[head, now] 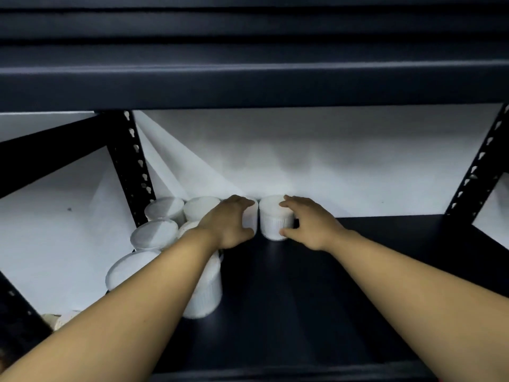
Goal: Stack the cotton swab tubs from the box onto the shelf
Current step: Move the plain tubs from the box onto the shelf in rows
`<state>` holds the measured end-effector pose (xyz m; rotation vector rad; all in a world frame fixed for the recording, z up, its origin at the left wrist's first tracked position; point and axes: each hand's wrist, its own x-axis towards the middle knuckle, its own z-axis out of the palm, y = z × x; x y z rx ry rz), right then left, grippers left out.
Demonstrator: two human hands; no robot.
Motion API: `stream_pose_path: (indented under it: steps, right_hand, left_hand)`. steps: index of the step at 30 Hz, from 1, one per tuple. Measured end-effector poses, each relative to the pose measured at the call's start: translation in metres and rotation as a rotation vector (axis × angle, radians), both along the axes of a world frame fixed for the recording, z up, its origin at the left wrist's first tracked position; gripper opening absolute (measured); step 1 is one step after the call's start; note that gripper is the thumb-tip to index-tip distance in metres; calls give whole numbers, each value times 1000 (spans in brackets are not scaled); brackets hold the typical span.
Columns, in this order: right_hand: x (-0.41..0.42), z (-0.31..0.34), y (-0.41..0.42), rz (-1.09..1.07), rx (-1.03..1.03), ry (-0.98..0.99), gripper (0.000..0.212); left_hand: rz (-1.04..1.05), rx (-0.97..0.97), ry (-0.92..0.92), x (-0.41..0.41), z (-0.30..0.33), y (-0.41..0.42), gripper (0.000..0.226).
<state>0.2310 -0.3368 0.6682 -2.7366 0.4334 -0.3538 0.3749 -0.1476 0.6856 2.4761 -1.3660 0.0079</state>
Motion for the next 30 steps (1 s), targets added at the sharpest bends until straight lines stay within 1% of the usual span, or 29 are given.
stream_pose_path:
  steps: [5,10,13,16,20,22,26,30]
  right_hand:
    - [-44,-6,25,-1,10,-83,70]
    - [-118,-26,44,18,70,-160,60]
    - [-173,-49,54,0,151,-243,47]
    - [-226,-82,71,-17,242,-359,34]
    - [-287,-125,94,-27,212,-445,23]
    - [-312,-145,101,-32,223,-398,24]
    - [-351,-187,110,-45,293,-184,31]
    - [-384,-222,121,-53,377,-39,33]
  left_hand:
    - [-64,-86,-23,-59,-3,13,73]
    - [-86,-156,-22,-133,-23,32,68]
    - [-50,-190,22,-183,-48,49,68]
    - [-29,-249,62,-236,-84,67,62]
    - [-20,-297,79,-301,-131,93,55]
    - [-8,-266,124,-326,-152,105,56]
    - [10,-116,209,-359,-189,126,58]
    - [55,-22,308,-378,-221,146,58]
